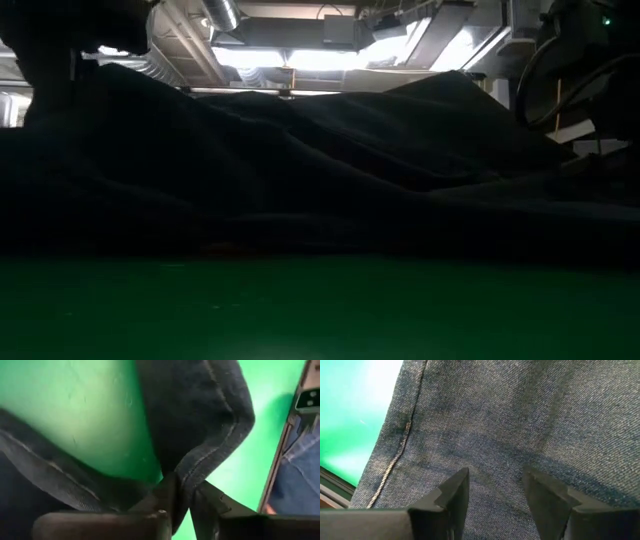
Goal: Fold laundry
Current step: Fold the dark blue jeans
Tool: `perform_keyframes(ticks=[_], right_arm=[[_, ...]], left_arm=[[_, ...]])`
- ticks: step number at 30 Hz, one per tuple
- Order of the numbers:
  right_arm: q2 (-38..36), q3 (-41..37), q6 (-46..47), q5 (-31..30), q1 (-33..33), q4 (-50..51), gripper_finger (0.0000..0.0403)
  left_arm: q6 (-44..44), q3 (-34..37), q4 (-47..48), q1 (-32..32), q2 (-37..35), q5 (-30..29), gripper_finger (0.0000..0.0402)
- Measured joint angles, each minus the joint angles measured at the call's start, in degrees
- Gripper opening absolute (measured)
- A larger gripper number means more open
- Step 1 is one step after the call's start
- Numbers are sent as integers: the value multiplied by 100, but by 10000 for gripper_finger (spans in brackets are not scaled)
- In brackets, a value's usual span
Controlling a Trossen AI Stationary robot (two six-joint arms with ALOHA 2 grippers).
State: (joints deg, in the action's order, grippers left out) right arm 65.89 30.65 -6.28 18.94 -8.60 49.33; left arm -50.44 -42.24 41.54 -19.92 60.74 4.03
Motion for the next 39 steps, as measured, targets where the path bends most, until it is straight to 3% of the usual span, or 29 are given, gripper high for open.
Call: perform_keyframes(ticks=[11,19,24,32,36,39], right_arm=[[0,0,0,-31,0,20,186],[0,0,-7,-37,0,15,186],[0,0,-6,-42,0,17,186],[0,0,-7,-48,-1,15,186],[0,0,-4,-50,-2,13,186],[0,0,-5,-50,-1,13,186]], left_arm=[[-1785,0,-199,-406,615,294,119],[-1460,3,-608,-601,763,1645,115],[-1732,7,-841,-601,437,1702,115],[-1997,7,-939,-601,-396,624,115],[-1994,7,-1054,-597,-676,-706,115],[-1811,7,-1325,-597,-735,-2040,115]])
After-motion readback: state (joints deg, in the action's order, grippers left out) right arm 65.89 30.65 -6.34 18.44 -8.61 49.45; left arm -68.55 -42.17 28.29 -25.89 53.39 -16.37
